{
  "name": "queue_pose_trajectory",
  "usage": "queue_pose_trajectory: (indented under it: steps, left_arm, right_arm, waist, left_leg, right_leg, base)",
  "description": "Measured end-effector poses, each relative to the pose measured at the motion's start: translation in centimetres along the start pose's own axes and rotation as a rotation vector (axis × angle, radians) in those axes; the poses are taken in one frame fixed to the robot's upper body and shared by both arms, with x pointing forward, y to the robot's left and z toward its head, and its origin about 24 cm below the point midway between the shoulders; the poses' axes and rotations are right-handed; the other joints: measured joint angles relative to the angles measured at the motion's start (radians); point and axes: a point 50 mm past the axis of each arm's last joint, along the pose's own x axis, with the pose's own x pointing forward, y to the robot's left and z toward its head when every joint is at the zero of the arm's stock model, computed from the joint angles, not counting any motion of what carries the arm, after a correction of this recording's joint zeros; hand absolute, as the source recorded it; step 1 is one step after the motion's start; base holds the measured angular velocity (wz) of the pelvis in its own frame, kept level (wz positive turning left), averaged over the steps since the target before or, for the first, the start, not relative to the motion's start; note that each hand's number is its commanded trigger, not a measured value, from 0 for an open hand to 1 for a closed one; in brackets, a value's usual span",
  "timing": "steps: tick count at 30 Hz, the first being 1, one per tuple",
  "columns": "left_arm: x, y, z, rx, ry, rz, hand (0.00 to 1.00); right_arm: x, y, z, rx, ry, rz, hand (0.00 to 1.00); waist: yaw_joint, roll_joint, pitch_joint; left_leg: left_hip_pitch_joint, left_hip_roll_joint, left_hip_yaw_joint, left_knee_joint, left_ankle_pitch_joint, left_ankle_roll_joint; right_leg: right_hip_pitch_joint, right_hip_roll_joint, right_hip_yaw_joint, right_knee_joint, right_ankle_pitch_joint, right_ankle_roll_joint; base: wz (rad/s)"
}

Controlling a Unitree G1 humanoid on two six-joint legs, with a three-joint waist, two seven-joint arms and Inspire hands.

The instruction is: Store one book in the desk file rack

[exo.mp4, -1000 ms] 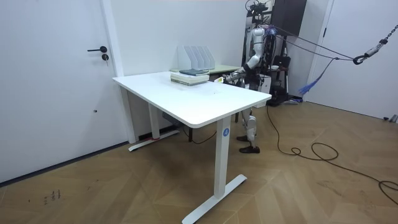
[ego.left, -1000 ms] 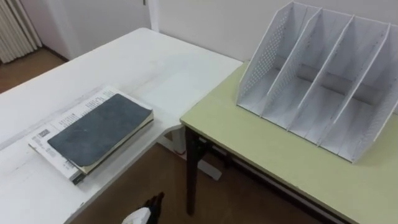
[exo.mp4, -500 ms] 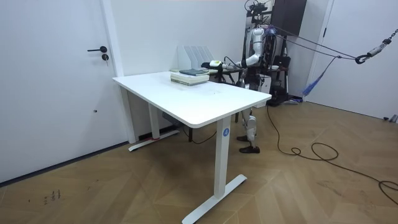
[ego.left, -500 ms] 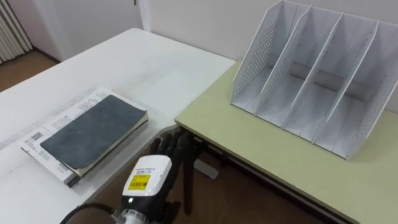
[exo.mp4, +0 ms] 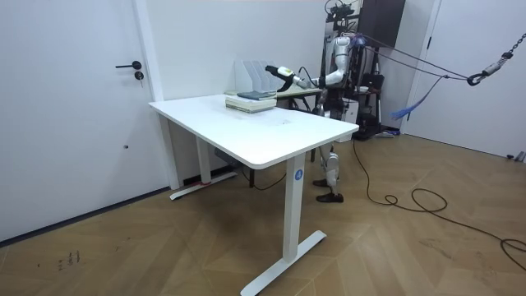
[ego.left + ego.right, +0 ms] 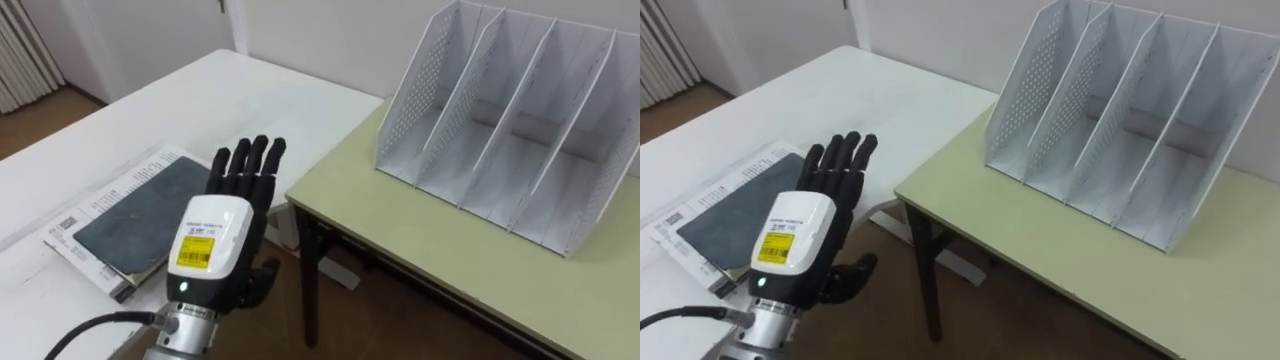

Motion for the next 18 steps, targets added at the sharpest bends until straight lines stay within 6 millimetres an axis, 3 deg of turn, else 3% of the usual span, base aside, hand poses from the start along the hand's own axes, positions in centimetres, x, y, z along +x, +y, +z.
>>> queue_pose_trajectory:
  steps: [6,18]
  left_arm:
    - [-0.9,-0.1,-0.6,0.009,0.033,0.016,0.0]
    - [-2.0,0.6,-4.0,0.076,0.165,0.035,0.0]
  right_arm:
    - [-0.1,-0.3,-0.7,0.017,0.019,-0.019,0.0]
    - [-0.4,-0.5,-1.6,0.053,0.035,-0.012,0.0]
  waist:
    - [0.011,0.014,-0.0092]
    - [0.016,0.017,-0.0084]
  left_leg:
    - [0.008,0.0,0.0,-0.003,0.0,0.0]
    - [0.015,0.001,0.002,-0.001,0.0,0.0]
  right_leg:
    - [0.01,0.0,0.001,0.0,0.001,0.0]
    - [0.02,0.001,0.003,0.001,0.003,-0.001]
  base:
    - [0.0]
    - [-0.01]
